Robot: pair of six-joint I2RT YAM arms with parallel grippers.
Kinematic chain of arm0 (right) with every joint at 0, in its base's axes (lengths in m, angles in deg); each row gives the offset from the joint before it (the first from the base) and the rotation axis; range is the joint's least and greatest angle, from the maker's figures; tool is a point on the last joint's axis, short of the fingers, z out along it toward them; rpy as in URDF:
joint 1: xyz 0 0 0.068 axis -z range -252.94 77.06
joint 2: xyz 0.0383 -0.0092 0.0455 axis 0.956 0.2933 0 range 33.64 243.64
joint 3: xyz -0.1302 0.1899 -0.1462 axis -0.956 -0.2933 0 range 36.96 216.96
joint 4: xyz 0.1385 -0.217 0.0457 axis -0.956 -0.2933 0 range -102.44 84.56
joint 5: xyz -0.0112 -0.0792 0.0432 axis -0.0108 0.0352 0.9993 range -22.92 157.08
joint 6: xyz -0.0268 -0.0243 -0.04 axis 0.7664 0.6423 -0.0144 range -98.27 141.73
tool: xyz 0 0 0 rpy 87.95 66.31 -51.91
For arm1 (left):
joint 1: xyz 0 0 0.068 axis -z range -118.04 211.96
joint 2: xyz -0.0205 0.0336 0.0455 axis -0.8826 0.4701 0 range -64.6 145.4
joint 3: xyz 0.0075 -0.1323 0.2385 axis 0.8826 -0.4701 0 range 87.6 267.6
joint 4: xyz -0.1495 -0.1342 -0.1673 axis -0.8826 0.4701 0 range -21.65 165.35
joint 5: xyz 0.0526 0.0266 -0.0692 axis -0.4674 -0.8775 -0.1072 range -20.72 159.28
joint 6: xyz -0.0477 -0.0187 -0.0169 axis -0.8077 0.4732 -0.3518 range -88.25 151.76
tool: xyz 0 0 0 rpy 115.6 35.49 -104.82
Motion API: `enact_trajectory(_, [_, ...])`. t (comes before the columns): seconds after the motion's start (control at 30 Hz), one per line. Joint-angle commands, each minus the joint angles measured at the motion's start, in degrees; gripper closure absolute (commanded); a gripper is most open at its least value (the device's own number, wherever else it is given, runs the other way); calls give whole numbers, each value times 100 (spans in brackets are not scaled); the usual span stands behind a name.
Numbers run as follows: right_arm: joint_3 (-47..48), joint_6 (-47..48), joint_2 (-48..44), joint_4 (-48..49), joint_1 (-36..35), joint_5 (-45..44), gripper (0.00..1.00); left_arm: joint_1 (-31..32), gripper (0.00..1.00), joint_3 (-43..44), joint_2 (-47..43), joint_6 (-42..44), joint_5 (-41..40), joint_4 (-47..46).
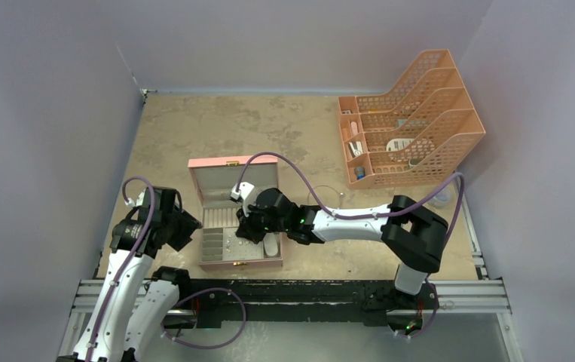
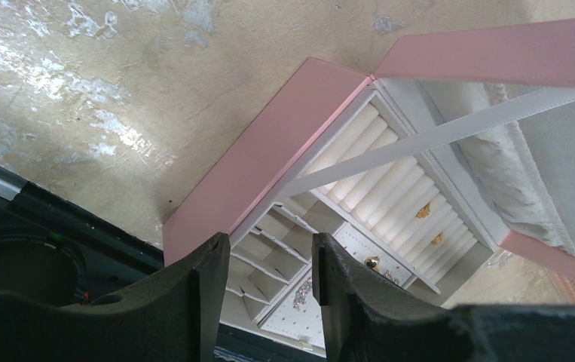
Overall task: Organize the mixed jewelry
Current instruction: Place the jewelry in the jewelry box.
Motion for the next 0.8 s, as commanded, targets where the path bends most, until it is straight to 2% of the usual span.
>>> enact_trajectory(0.0, [-8,10,-169,192,-33,58,100,-14,56,140,-55,-51,-60,-52])
enact_trajectory(0.23, [-97,32,-199,464,-29,206,100,-14,56,140,-57,-43,-57,-52])
enact_trajectory(0.77, [-20,24,-66,354,-42,204,100,-14,56,140,-61,-35,-49,-53])
